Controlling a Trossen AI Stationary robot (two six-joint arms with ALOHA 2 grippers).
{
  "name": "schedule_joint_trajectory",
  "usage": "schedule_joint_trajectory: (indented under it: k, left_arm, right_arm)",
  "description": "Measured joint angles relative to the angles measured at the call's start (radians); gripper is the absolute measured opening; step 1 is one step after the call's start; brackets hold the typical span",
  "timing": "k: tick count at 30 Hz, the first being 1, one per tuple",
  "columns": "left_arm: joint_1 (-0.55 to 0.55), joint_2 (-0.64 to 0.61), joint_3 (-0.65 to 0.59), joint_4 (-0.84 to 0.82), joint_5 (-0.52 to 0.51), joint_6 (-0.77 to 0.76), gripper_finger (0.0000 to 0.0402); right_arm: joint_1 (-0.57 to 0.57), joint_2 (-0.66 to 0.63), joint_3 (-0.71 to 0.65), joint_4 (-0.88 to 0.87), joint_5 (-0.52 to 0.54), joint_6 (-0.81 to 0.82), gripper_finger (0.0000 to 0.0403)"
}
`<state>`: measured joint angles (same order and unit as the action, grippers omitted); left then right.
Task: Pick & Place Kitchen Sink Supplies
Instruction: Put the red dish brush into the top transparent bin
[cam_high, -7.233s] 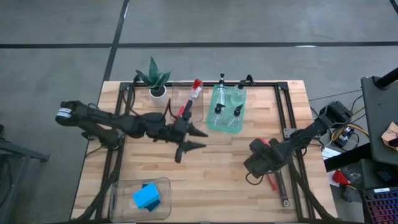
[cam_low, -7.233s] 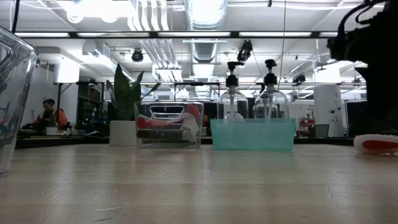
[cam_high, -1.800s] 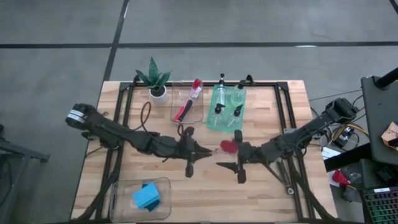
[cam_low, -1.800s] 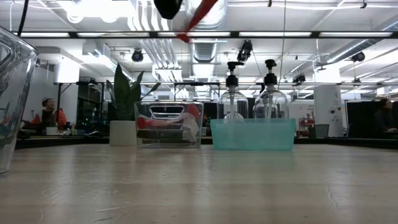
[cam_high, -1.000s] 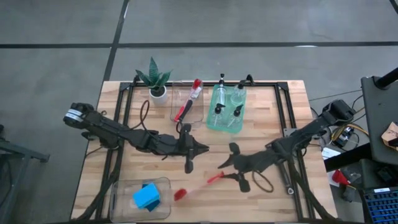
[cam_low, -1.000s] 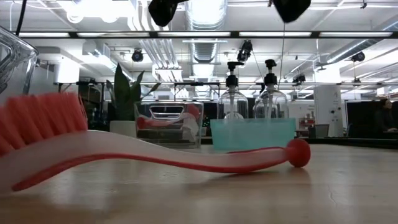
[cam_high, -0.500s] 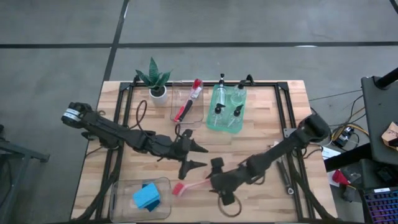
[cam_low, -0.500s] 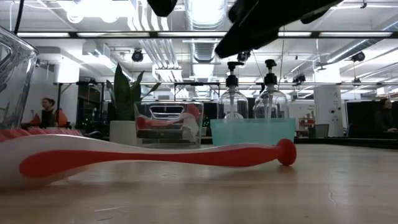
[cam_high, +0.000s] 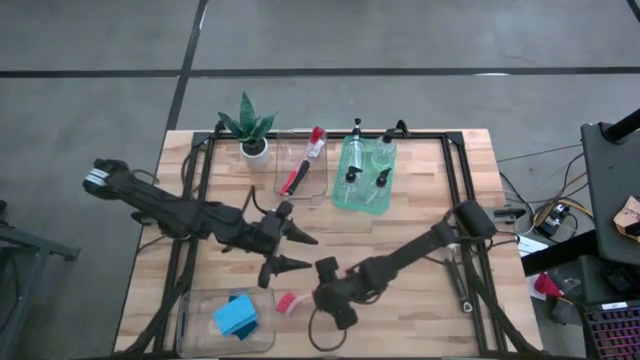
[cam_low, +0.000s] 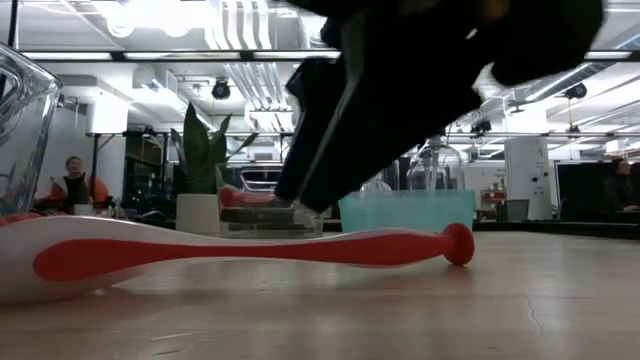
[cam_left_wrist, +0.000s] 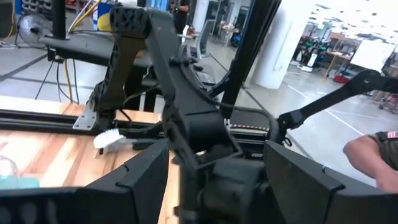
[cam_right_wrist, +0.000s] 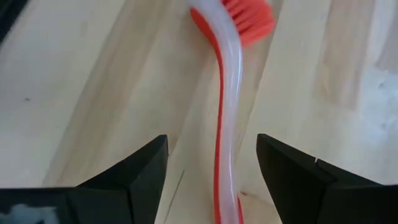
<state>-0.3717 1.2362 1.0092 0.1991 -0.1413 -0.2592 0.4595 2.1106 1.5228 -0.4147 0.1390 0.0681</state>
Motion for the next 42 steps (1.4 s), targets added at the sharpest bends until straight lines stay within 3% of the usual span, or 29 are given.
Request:
schedule_joint_trajectory:
  k: [11,23,34,38,42]
  left_arm:
    - [-0.012,-0.007,0.0,-0.02,-0.001,-0.004,0.0252]
    - [-0.013,-0.004,0.0,-0.019,-0.001,0.002,0.0252]
    - [-0.013,-0.004,0.0,-0.022,-0.002,0.004,0.0252]
    - [-0.013,-0.003,0.0,-0.023,-0.002,0.005,0.0252]
    - [-0.013,-0.003,0.0,-0.028,-0.001,0.002,0.0252]
  right_arm:
    - [-0.083,0.051,0.01,0.003,-0.135,0.014,0.0235]
    - [-0.098,0.051,0.006,0.01,-0.144,0.007,0.0168]
    - [-0.091,0.108,0.012,0.062,-0.166,0.023,0.0136]
    - [-0.093,0.102,0.011,0.059,-0.163,0.03,0.0106]
    - [-0.103,0.085,0.009,0.025,-0.172,0.032,0.0045]
